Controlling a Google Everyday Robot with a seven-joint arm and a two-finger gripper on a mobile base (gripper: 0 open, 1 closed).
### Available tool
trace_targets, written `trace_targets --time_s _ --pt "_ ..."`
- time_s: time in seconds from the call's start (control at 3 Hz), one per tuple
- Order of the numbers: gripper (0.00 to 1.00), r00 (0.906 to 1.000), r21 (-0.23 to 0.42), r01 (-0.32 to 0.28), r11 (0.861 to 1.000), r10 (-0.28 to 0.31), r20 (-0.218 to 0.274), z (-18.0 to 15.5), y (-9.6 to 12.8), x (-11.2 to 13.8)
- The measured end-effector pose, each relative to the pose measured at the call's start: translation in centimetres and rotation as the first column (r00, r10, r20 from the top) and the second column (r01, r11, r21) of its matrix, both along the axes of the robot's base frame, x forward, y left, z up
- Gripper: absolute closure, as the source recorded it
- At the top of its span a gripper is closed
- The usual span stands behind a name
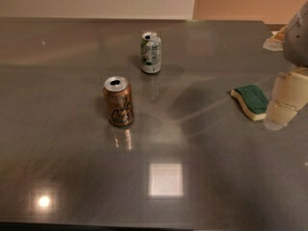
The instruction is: Move sponge near orange can
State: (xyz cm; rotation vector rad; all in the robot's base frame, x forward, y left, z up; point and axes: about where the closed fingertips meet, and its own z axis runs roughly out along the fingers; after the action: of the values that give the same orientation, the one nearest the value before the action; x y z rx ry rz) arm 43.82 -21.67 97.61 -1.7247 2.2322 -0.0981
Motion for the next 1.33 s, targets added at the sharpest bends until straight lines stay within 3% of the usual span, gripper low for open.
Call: trace_targets --time_s 0.33,1.0,1.33 --pt "0.0 0.9999 0.004 0.009 1.0 -0.009 0.009 0.1 0.0 0.2" --pt "0.0 0.9936 0.038 0.113 0.993 -0.113 -0.003 -1.9 -0.6 4.4" --pt "0.0 0.9759 0.049 0.218 0.975 -0.218 -0.014 -3.6 -1.6 6.5"
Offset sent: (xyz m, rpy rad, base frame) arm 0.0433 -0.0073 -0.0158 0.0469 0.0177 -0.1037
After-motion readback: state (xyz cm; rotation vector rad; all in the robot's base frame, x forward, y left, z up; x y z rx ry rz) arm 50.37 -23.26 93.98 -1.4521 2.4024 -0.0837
